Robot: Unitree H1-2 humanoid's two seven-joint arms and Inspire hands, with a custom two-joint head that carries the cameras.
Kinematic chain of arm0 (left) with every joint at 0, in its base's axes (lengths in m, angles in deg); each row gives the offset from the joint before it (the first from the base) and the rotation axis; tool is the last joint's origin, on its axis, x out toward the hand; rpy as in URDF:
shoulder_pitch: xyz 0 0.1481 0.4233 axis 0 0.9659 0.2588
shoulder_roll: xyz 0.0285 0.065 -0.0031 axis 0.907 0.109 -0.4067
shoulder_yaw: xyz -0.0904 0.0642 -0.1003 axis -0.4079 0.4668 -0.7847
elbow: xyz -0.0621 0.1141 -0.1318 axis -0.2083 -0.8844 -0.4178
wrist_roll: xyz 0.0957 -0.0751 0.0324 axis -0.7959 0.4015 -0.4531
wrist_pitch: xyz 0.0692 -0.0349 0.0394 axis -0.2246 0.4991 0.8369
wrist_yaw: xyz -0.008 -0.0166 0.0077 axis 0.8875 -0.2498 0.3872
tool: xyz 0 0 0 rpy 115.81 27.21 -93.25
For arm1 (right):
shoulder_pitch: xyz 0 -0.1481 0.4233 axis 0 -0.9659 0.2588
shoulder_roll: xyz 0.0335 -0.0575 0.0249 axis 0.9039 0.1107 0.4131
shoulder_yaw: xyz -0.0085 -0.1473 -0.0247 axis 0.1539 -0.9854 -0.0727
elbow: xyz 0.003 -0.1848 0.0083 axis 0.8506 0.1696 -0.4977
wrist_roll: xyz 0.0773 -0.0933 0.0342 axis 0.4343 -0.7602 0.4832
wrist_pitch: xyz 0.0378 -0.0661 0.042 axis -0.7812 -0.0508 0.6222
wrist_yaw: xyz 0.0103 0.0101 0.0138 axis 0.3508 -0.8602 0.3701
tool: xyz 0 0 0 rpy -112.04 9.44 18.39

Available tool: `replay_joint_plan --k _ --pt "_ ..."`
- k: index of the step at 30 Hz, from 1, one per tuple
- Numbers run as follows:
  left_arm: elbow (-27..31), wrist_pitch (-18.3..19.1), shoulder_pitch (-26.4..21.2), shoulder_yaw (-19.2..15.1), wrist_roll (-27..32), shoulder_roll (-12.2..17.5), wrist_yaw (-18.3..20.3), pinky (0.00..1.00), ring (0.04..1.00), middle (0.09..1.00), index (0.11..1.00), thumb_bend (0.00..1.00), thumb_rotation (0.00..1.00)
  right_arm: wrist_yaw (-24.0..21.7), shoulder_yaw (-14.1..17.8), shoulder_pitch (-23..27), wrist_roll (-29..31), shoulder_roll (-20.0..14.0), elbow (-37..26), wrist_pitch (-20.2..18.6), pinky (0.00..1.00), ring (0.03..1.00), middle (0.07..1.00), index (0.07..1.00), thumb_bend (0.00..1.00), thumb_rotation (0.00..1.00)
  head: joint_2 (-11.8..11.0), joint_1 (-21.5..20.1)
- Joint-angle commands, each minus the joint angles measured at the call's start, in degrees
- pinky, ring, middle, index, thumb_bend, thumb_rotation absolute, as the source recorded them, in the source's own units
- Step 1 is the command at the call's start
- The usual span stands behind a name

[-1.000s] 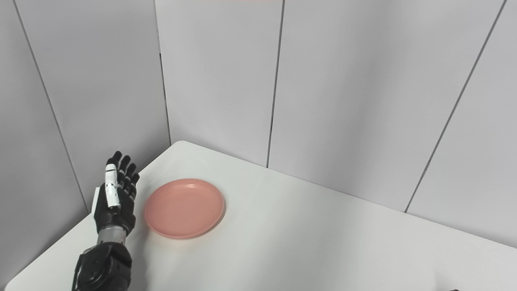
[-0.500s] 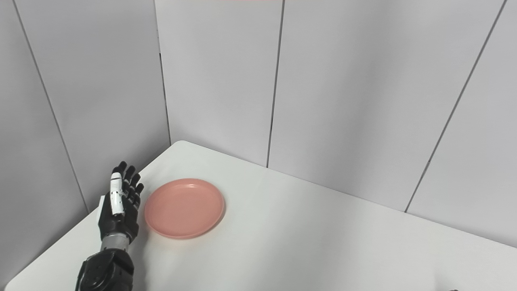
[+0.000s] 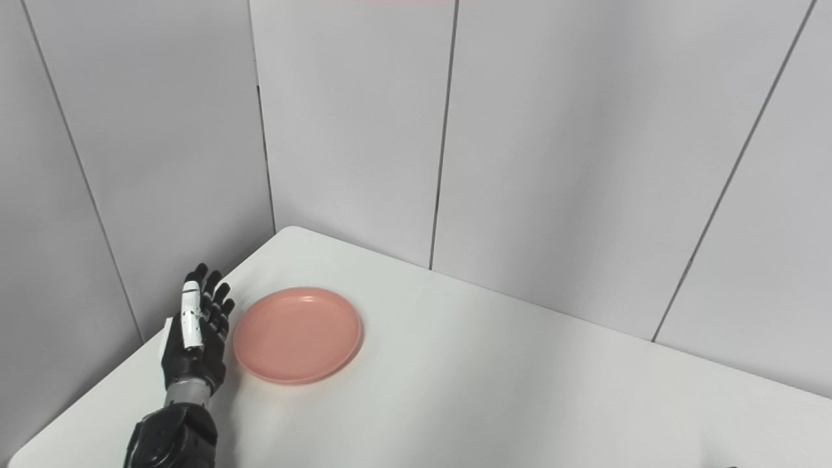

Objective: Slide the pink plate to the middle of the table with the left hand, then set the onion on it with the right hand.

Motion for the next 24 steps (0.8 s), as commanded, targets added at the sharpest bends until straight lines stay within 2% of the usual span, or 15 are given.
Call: replay_joint_plan --k 1,10,15,24 --pt "1.1 -1.4 -0.9 0.4 0.1 0.6 0.6 1.00 0.987 0.986 0.971 0.40 1.00 -0.1 0.3 -0.1 0.2 -0.2 -0.4 -1.6 0.50 0.763 0.805 0.701 0.98 0.78 0.0 0.1" --pt "1.1 -1.4 -0.8 0.8 0.7 0.6 0.8 1.00 0.995 0.994 0.978 0.40 1.00 0.2 0.3 -0.1 -0.2 -0.1 0.0 -1.0 0.50 0.768 0.807 0.701 0.97 0.79 0.2 0.0" --pt "0.2 -1.4 -0.8 1.2 0.3 0.9 0.8 1.00 0.987 0.985 0.970 0.41 1.00 -0.1 0.3 -0.1 0.0 -0.2 0.2 -1.2 0.51 0.780 0.820 0.710 1.00 0.78 0.2 0.0" --pt "-0.3 -1.5 -0.9 1.5 1.0 1.0 1.1 1.00 0.993 0.992 0.977 0.40 1.00 0.2 0.3 -0.1 -0.1 0.0 0.0 -1.2 0.49 0.764 0.801 0.694 1.00 0.78 0.4 -0.1"
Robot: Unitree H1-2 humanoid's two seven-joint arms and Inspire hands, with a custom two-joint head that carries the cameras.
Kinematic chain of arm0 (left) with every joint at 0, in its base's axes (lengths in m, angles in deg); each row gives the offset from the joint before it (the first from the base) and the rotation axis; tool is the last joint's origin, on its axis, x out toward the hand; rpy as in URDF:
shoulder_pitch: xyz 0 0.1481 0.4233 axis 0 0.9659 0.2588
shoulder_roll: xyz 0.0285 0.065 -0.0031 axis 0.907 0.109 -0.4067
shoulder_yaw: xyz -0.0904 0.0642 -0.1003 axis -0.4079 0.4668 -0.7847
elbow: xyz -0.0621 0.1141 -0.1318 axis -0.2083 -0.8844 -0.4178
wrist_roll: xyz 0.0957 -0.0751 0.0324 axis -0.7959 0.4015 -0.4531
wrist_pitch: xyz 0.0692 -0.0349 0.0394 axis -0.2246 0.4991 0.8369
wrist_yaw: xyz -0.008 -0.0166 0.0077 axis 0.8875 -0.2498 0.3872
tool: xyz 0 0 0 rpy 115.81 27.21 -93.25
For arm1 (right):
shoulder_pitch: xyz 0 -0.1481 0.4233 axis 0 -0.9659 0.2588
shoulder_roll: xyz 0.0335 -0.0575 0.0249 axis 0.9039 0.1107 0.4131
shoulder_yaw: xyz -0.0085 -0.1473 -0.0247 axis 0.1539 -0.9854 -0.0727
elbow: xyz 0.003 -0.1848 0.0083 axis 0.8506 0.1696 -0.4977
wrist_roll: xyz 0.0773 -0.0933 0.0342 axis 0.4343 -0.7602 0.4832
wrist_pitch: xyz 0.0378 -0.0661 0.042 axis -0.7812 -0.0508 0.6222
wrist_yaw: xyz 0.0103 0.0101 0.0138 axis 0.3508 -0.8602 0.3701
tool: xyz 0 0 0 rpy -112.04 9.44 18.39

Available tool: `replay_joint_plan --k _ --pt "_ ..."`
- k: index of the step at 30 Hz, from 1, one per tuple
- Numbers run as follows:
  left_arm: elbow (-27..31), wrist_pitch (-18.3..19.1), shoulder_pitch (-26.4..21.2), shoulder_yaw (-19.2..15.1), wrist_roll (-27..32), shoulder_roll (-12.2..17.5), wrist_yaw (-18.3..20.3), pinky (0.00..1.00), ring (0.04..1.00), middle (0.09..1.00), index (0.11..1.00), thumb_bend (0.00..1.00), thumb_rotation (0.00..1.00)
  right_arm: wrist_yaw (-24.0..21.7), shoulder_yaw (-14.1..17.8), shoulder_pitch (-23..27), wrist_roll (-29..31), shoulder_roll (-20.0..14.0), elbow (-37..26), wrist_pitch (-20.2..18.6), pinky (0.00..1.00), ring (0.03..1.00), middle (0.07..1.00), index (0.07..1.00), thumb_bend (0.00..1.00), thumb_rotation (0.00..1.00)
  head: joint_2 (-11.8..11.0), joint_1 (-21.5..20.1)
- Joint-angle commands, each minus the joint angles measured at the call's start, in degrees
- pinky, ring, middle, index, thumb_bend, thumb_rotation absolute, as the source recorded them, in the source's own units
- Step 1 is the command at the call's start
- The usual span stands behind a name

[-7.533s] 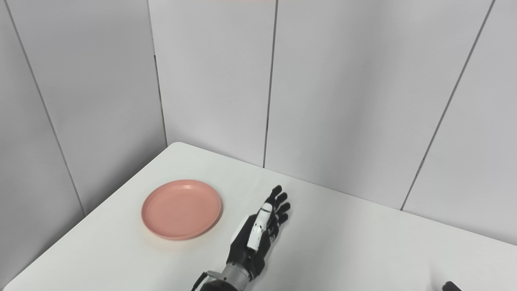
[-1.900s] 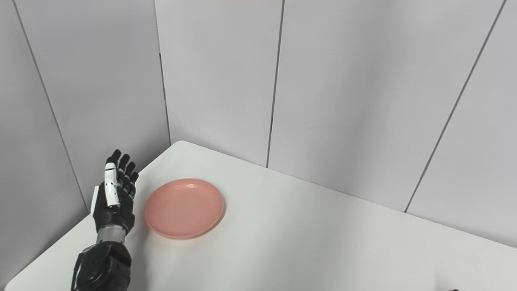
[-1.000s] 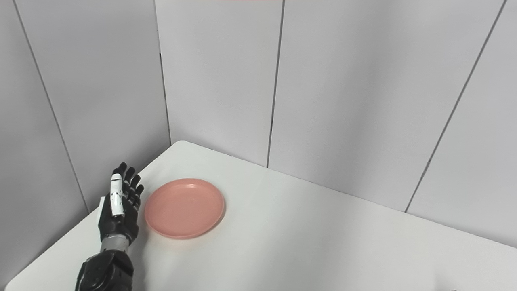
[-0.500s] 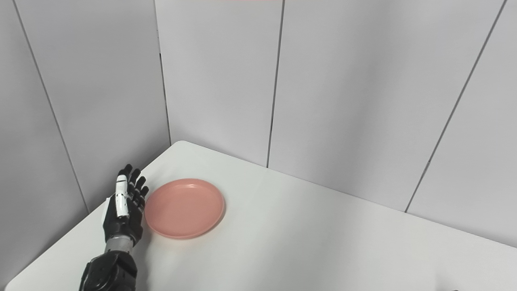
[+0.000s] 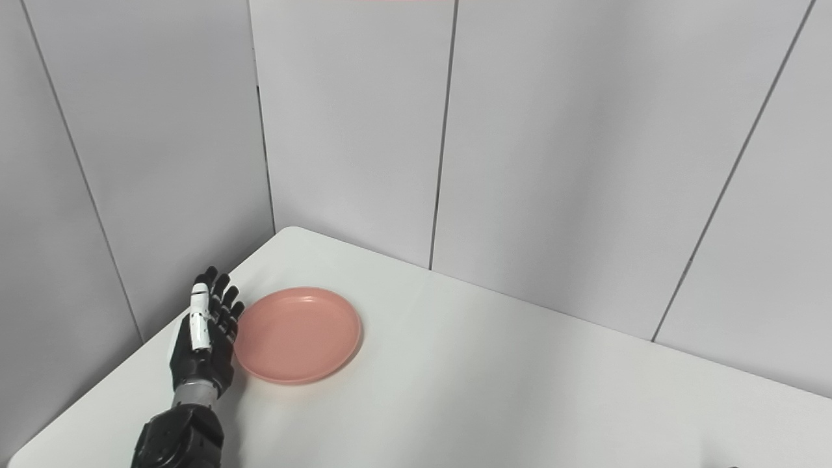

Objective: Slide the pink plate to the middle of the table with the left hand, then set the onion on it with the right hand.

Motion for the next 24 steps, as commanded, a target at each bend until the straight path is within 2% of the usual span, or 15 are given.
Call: replay_joint_plan --k 1,11,24 --pt "0.3 -1.6 -1.0 0.4 -0.2 0.8 1.1 1.00 0.993 0.992 0.977 0.40 1.00 0.2 0.3 -0.1 0.0 0.0 -0.1 -1.3 0.49 0.763 0.799 0.692 1.00 0.77 0.0 0.0" --pt "-0.4 -0.8 -2.1 1.8 -0.3 -0.2 0.7 1.00 0.978 0.980 0.965 0.39 1.00 0.2 0.2 -0.2 -0.2 0.0 -0.1 -1.2 0.52 0.784 0.818 0.715 1.00 0.78 0.3 -0.3" --pt "-1.8 -0.8 -2.5 4.4 -0.5 -0.1 1.3 0.99 0.984 0.984 0.975 0.38 1.00 -0.1 0.2 -0.2 0.1 0.0 0.0 -1.2 0.55 0.799 0.833 0.733 1.00 0.78 0.4 -0.3"
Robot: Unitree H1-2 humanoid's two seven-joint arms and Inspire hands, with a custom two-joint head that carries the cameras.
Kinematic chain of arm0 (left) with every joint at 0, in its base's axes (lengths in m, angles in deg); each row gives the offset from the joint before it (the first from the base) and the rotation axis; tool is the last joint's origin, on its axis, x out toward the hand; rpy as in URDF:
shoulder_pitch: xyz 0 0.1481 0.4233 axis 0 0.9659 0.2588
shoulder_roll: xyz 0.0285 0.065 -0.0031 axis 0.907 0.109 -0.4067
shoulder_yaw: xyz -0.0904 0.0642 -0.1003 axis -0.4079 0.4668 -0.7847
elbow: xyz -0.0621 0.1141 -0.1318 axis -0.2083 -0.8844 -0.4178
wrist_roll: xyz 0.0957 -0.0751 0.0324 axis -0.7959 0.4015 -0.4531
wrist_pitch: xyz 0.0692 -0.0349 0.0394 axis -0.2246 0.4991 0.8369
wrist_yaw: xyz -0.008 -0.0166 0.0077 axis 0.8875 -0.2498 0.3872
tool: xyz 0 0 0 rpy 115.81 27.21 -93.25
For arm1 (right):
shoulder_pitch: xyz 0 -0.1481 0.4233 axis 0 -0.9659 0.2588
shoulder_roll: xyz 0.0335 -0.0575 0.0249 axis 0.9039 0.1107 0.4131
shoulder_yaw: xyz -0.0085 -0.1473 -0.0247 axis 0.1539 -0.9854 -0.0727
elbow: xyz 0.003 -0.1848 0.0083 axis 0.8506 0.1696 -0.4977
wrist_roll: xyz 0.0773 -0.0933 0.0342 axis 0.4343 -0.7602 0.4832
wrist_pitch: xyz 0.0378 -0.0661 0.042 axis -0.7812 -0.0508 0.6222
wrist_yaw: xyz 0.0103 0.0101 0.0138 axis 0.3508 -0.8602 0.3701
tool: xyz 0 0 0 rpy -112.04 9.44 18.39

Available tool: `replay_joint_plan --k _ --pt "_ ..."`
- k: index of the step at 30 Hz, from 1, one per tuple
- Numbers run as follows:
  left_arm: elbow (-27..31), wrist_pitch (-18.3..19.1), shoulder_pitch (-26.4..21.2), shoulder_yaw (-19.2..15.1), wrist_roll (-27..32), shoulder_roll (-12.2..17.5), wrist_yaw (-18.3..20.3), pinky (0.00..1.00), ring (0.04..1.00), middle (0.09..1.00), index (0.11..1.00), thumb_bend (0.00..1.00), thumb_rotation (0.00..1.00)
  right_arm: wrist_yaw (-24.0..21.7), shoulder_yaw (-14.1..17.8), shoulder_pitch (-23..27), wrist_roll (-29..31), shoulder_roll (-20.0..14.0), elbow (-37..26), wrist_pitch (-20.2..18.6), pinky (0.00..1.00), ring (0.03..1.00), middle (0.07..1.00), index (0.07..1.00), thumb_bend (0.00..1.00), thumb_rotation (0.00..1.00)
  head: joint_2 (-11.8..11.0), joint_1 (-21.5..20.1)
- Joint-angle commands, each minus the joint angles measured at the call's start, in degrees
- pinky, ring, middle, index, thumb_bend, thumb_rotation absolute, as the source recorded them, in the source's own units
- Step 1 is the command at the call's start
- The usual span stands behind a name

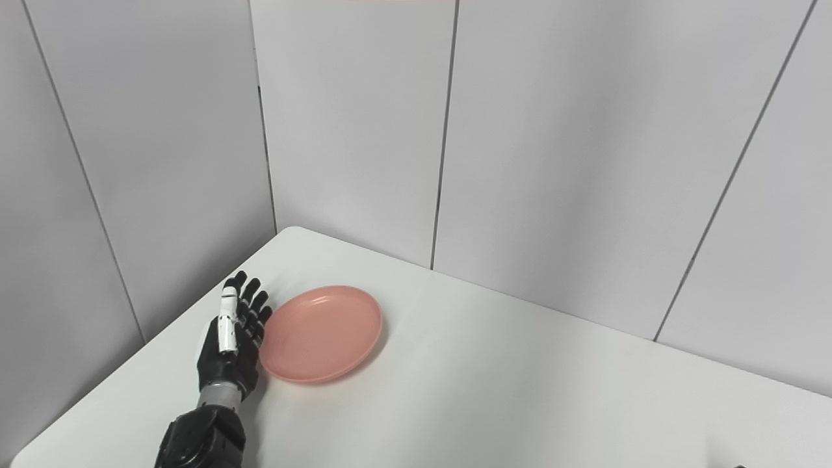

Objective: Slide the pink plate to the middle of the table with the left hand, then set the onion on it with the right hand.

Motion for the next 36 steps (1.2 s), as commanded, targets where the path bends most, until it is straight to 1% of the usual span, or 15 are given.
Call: replay_joint_plan --k 1,8,12,17,20,25,30,36 --pt "0.3 -0.7 -1.7 0.6 -0.5 0.4 1.1 0.99 0.981 0.982 0.972 0.38 1.00 -0.2 0.2 -0.2 0.2 -0.1 0.0 -1.2 0.55 0.804 0.837 0.736 1.00 0.77 0.0 0.0" --pt "-0.5 -0.9 -2.1 1.5 -0.9 0.9 1.6 1.00 0.990 0.994 0.980 0.38 1.00 0.2 0.2 -0.2 0.2 0.2 -0.5 -1.9 0.56 0.804 0.835 0.736 1.00 0.77 0.2 -0.2" --pt "-0.8 -1.2 -2.4 1.9 -0.9 1.0 1.8 1.00 0.995 0.997 0.979 0.39 1.00 -0.1 0.1 -0.3 0.3 0.1 -0.1 -1.1 0.57 0.810 0.841 0.746 1.00 0.77 0.2 -0.4" --pt "-0.5 -0.9 -2.9 2.4 -1.4 0.7 1.4 1.00 0.986 0.985 0.967 0.40 1.00 0.3 0.2 -0.4 0.2 0.5 -0.3 -1.2 0.57 0.803 0.833 0.740 1.00 0.76 0.3 -0.9" --pt "-1.0 -1.1 -3.4 2.6 -1.3 0.8 2.1 0.99 0.985 0.983 0.964 0.40 1.00 0.4 0.2 -0.4 0.1 0.6 -0.2 -1.0 0.59 0.809 0.839 0.750 1.00 0.76 0.4 -1.1" --pt "-1.6 -1.2 -3.9 3.1 -1.6 0.9 2.7 0.99 0.982 0.982 0.959 0.40 1.00 0.5 0.3 -0.4 0.2 0.9 0.0 -0.8 0.58 0.793 0.822 0.739 1.00 0.75 0.4 -1.2" --pt "-1.1 -0.5 -4.4 3.8 -2.1 0.7 2.5 0.99 0.981 0.984 0.962 0.40 1.00 0.9 0.3 -0.4 0.4 1.1 -0.7 -1.9 0.59 0.796 0.825 0.746 1.00 0.75 0.4 -1.4" --pt "-1.1 -0.3 -4.9 4.6 -1.8 0.7 3.1 1.00 0.987 0.992 0.977 0.39 1.00 1.0 0.0 -0.6 0.2 1.1 -0.8 -1.6 0.60 0.803 0.832 0.755 1.00 0.75 0.6 -1.9"
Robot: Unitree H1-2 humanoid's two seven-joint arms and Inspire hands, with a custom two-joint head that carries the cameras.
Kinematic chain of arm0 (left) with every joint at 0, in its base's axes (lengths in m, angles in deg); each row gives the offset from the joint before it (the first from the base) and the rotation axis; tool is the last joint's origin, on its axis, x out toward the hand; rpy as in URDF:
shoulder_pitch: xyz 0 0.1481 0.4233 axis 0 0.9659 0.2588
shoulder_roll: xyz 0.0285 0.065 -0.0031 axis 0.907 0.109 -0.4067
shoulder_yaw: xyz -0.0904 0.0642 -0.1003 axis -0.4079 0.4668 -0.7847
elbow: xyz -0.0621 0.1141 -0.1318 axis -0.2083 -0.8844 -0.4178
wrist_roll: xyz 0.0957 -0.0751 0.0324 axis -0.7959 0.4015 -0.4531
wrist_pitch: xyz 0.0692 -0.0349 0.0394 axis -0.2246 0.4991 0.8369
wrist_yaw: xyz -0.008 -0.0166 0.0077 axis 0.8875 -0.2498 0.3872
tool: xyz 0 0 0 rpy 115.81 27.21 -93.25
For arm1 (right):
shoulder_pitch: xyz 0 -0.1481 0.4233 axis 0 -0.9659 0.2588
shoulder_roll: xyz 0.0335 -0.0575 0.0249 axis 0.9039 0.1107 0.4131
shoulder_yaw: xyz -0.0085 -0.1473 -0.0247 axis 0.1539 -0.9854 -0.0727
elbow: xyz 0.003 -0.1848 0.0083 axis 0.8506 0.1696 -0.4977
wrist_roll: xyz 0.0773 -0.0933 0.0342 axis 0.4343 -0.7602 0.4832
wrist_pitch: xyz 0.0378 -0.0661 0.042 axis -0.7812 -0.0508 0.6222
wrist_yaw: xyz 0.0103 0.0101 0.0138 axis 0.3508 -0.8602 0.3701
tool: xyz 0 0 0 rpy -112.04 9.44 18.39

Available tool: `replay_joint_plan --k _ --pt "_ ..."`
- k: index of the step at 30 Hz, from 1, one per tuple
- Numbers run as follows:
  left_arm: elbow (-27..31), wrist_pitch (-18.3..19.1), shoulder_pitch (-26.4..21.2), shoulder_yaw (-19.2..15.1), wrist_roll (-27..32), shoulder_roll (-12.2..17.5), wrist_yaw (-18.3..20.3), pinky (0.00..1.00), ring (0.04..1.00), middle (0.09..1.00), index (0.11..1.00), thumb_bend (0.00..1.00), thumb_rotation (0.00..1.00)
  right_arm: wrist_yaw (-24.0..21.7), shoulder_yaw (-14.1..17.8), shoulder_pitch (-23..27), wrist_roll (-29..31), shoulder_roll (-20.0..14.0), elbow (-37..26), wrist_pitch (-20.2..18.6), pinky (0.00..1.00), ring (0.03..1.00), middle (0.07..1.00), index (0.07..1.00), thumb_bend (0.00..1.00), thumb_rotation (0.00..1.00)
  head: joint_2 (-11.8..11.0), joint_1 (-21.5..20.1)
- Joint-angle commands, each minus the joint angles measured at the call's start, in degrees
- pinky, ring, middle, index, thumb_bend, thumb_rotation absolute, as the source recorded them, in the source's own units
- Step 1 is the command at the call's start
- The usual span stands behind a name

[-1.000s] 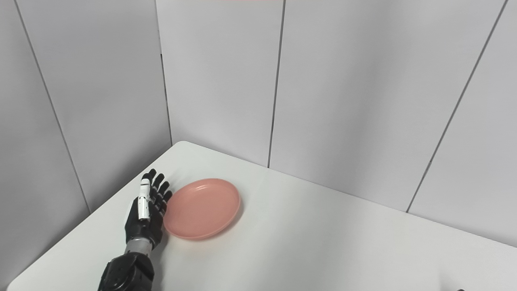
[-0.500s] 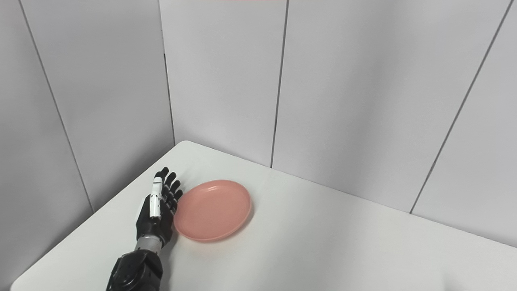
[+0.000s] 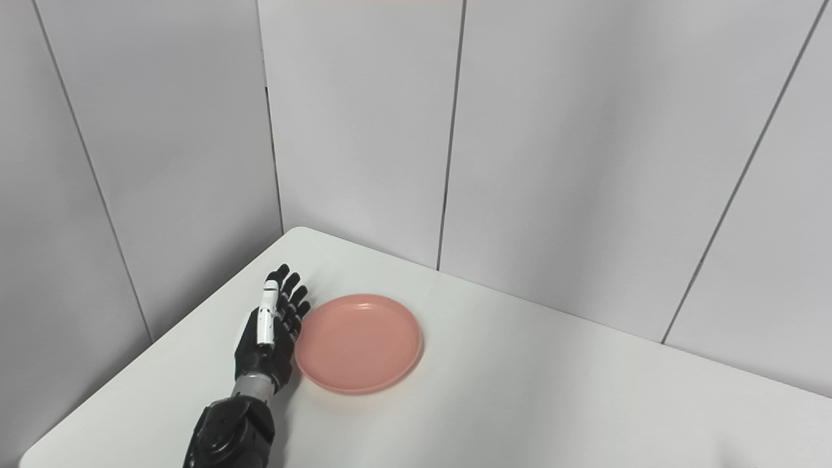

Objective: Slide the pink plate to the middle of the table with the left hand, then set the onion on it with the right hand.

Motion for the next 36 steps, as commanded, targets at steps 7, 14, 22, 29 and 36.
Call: replay_joint_plan --k 7,14,22,29,36 --pt "0.7 0.2 -3.1 1.6 0.0 0.3 1.8 1.00 1.000 1.000 0.989 0.39 1.00 0.6 -0.1 -0.8 -0.5 0.6 -0.9 -2.0 0.61 0.796 0.829 0.754 1.00 0.75 0.1 -0.5" --pt "0.0 0.2 -3.6 2.8 -0.6 0.1 2.6 1.00 1.000 1.000 0.991 0.39 1.00 0.7 -0.3 -1.0 -0.7 1.0 -1.3 -2.0 0.63 0.814 0.841 0.772 1.00 0.75 0.3 -1.5" --pt "-0.8 0.0 -4.2 4.0 -1.4 -0.1 2.6 1.00 0.997 0.989 0.981 0.39 1.00 1.3 -0.6 -1.5 -1.6 1.7 -2.3 -2.7 0.67 0.830 0.858 0.796 1.00 0.75 0.6 -2.7" --pt "-2.0 -0.3 -4.8 5.3 -1.4 -0.2 4.2 1.00 0.996 0.990 0.981 0.39 1.00 2.0 -0.7 -1.7 -1.6 2.6 -3.4 -3.8 0.84 0.903 0.914 0.863 0.99 0.77 0.9 -3.8" --pt "-2.4 0.0 -5.5 6.4 -1.3 -1.2 5.4 1.00 0.999 0.996 0.977 0.41 1.00 2.1 -1.1 -1.9 -2.1 3.0 -4.4 -4.8 0.95 0.955 0.960 0.928 0.85 0.83 1.2 -5.0"
